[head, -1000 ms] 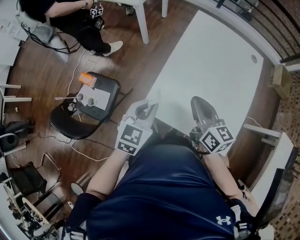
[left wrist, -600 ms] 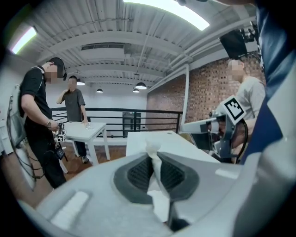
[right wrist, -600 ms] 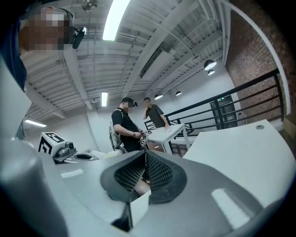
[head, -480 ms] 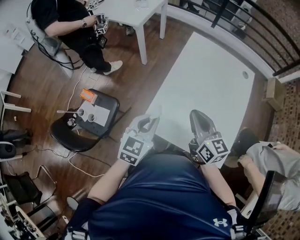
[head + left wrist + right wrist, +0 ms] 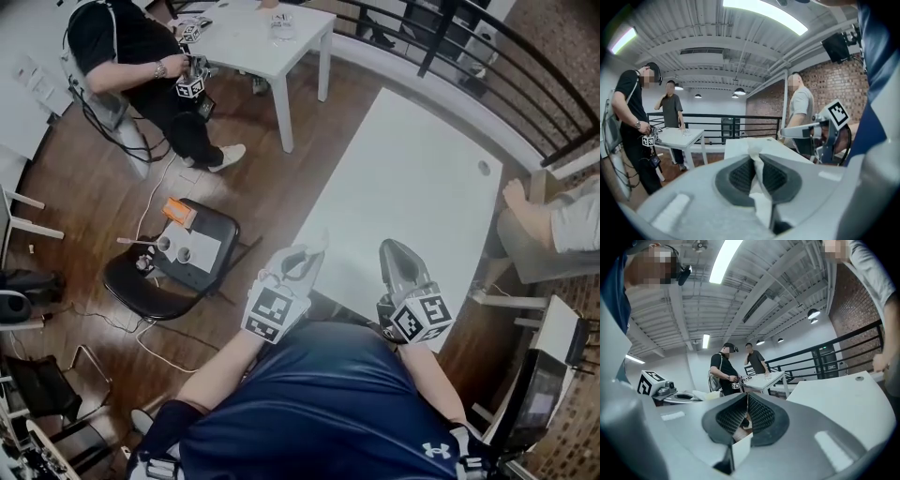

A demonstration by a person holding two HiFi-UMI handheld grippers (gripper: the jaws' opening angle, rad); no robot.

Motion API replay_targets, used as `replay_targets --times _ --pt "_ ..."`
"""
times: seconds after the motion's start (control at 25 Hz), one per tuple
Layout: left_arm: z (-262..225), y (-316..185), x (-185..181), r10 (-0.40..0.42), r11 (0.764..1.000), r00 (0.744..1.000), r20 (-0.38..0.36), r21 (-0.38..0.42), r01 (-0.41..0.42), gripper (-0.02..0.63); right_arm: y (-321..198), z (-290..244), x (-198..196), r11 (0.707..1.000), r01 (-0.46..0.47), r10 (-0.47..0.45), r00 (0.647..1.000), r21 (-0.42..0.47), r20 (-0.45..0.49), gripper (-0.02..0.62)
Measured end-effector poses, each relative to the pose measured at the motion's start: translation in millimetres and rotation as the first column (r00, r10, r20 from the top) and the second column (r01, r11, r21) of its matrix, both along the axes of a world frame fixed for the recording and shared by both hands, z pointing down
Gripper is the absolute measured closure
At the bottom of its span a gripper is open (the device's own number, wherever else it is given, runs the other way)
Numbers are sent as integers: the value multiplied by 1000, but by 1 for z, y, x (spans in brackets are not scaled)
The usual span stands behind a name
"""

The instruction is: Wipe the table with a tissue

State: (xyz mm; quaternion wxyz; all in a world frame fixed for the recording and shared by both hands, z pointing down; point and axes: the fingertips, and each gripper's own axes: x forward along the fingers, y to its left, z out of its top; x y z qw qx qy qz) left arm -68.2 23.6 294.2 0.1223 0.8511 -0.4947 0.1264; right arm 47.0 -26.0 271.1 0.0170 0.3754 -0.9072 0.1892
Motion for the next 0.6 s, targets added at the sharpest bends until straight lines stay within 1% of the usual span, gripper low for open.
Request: replay_targets --times 0.24,0.6 --pt "-2 0 0 2 1000 1000 4 12 -2 595 0 2 -4 1000 8 -8 1000 2 5 580" --pt "3 5 -1 -3 1000 1000 11 -1 3 595 4 10 -8 1000 22 -22 1000 -8 8 580"
